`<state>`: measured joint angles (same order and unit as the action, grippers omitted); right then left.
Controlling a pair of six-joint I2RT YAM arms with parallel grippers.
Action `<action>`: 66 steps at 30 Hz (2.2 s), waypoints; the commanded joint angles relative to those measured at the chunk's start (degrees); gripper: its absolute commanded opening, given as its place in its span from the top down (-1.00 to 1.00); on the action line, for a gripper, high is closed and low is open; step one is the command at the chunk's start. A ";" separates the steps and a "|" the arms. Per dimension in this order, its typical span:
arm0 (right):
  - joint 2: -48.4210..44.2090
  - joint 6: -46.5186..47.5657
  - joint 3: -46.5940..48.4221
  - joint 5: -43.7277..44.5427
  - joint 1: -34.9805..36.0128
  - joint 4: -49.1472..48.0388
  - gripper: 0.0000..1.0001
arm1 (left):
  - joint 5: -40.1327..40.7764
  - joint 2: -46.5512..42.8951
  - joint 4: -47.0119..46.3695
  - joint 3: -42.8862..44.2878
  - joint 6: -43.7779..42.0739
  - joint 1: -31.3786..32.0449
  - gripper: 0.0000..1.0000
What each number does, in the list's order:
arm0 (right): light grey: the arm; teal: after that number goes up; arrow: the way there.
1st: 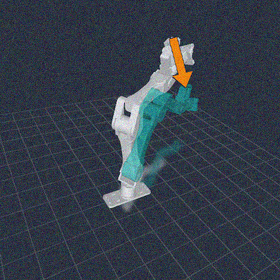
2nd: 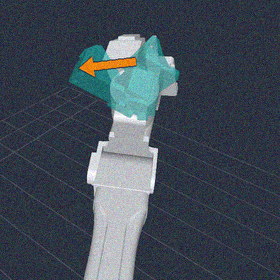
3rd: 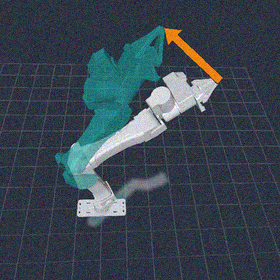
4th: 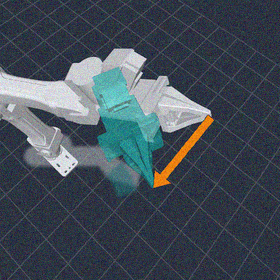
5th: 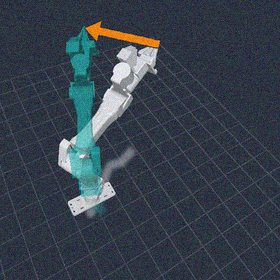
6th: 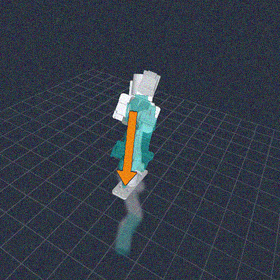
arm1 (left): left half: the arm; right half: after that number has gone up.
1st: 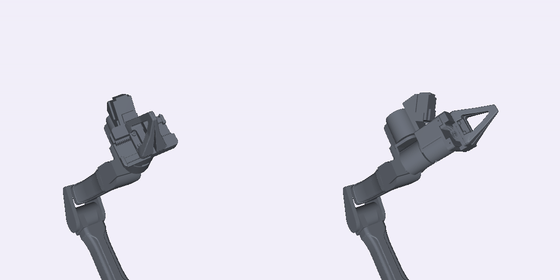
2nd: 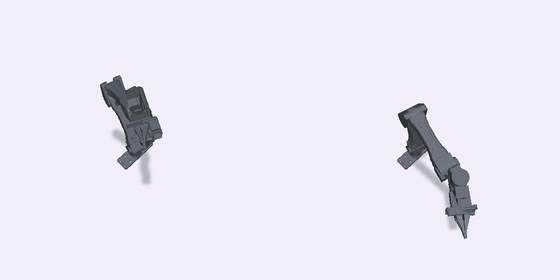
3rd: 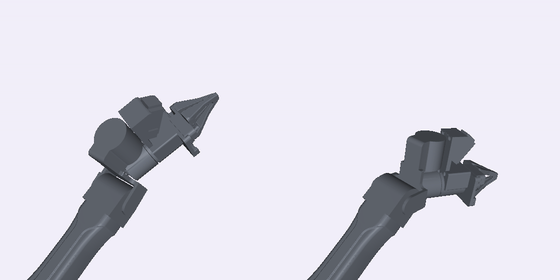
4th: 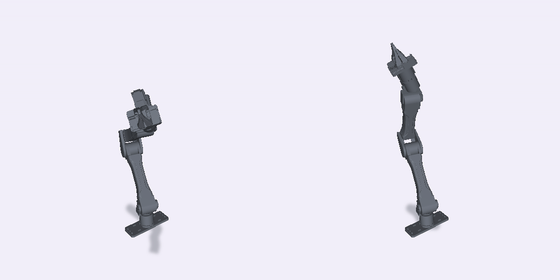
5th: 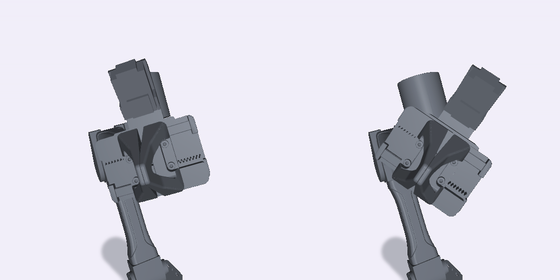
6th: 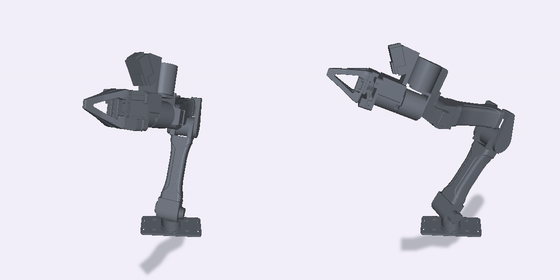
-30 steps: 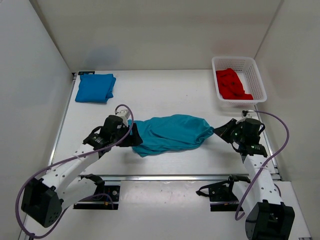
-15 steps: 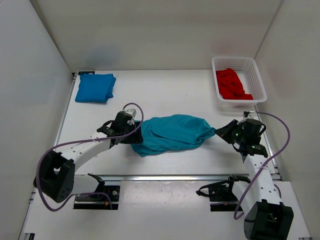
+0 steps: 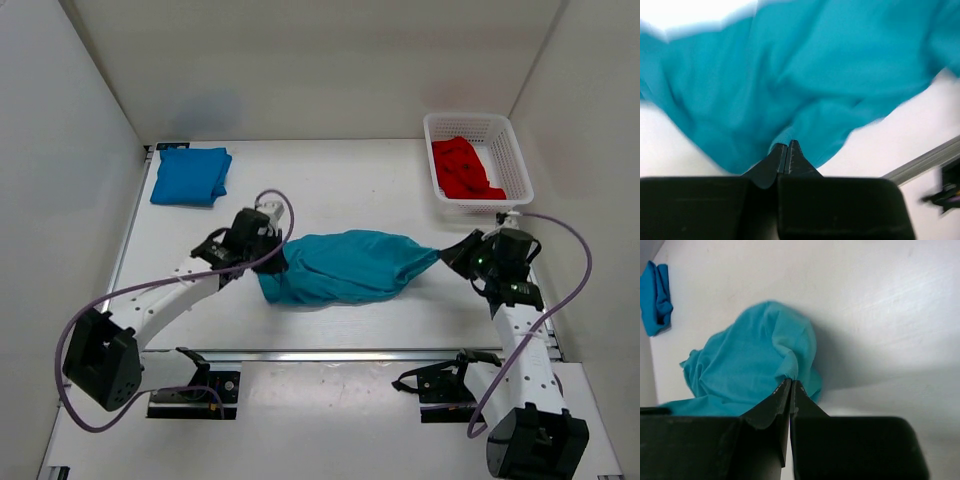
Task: Fold and stack the t-shirts
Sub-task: Flatten out the tshirt
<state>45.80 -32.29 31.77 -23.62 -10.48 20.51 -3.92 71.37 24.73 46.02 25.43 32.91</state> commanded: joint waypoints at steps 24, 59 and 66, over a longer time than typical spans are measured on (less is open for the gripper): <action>-0.10 27.81 76.32 16.67 1.25 -2.58 1.00 | 5.42 -13.80 8.41 74.56 -15.41 -10.40 1.00; 26.97 15.15 9.09 3.93 5.38 -37.91 1.00 | 4.01 28.54 -15.42 23.93 -7.59 -22.79 1.00; 36.01 18.84 21.55 4.11 6.00 -35.29 1.00 | 4.54 36.55 -12.52 35.80 -7.24 -24.55 1.00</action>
<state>81.12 -16.75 46.41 -20.58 -4.78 -10.61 1.45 108.90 13.23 77.47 17.19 9.32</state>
